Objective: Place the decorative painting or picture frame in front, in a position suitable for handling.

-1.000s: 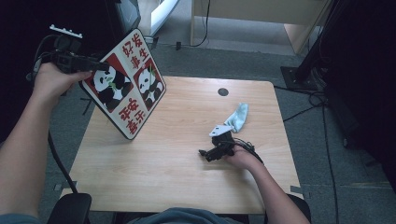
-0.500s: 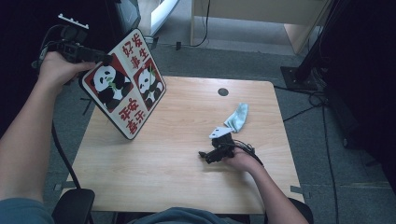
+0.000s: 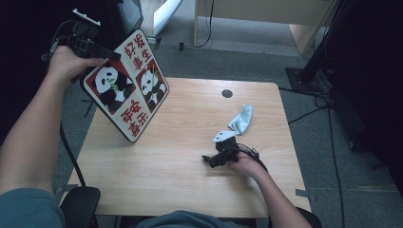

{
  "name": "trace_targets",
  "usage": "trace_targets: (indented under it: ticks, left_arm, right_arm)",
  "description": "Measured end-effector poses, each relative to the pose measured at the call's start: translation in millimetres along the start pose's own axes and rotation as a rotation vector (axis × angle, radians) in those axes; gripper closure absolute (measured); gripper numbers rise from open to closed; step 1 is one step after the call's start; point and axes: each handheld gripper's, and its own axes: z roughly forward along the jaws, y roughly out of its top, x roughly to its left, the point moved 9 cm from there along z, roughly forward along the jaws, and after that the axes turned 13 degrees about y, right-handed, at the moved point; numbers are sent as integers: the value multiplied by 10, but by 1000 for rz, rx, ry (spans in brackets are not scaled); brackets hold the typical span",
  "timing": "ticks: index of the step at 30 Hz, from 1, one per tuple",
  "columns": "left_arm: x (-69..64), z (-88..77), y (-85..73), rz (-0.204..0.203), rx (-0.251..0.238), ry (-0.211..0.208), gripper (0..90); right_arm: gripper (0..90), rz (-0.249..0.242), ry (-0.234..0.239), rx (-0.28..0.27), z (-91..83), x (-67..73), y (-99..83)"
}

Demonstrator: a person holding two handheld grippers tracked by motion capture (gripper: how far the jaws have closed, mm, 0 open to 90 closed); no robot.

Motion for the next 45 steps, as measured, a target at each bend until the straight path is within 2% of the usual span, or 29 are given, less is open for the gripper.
trace_targets:
  ticks: [1, 4, 5, 7, 10, 16, 23, 28, 31, 34, 37, 39, 45]
  left_arm:
    - [8, 14, -4, 1, 5, 1, 534]
    - [23, 57, -21, -38, 34, -9, 562]
    - [23, 57, -21, -38, 34, -9, 574]
    - [26, 96, -51, -41, 65, -11, 608]
    - [19, 102, -46, -47, 68, -27, 648]
    - [-35, 131, -56, -6, 148, -31, 763]
    - [-44, 125, -34, -71, 192, -33, 789]
    - [-137, 92, 5, -98, 226, -33, 806]
    - [-250, 44, 64, -82, 221, -30, 806]
    - [-379, -3, 109, -8, 213, 1, 804]
    - [-490, -82, 154, 19, 205, 3, 803]
    - [-571, -168, 170, 36, 197, -22, 802]
    - [-884, -425, 148, 68, 160, -134, 802]
  right_arm:
    - [0, -1, 0, 0, -1, 0, -1]
    - [0, 1, 1, 1, -4, 5, -4]
    - [0, 1, 1, 1, -4, 5, -4]
    - [0, 1, 1, 0, -4, 5, -5]
    - [0, 2, 1, 0, -5, 8, -6]
    - [0, 3, 1, -1, -5, 8, -6]
    - [0, 3, 1, -1, -5, 8, -6]
    - [0, 3, 1, -1, -5, 8, -6]
    - [0, 2, 10, -1, -9, 13, -8]
    - [0, -11, 16, 2, -17, 22, -18]
    - [0, -11, 17, 4, -16, 25, -19]
    - [0, -10, 16, 3, -16, 24, -19]
    - [0, -6, 8, 3, -39, -1, -36]
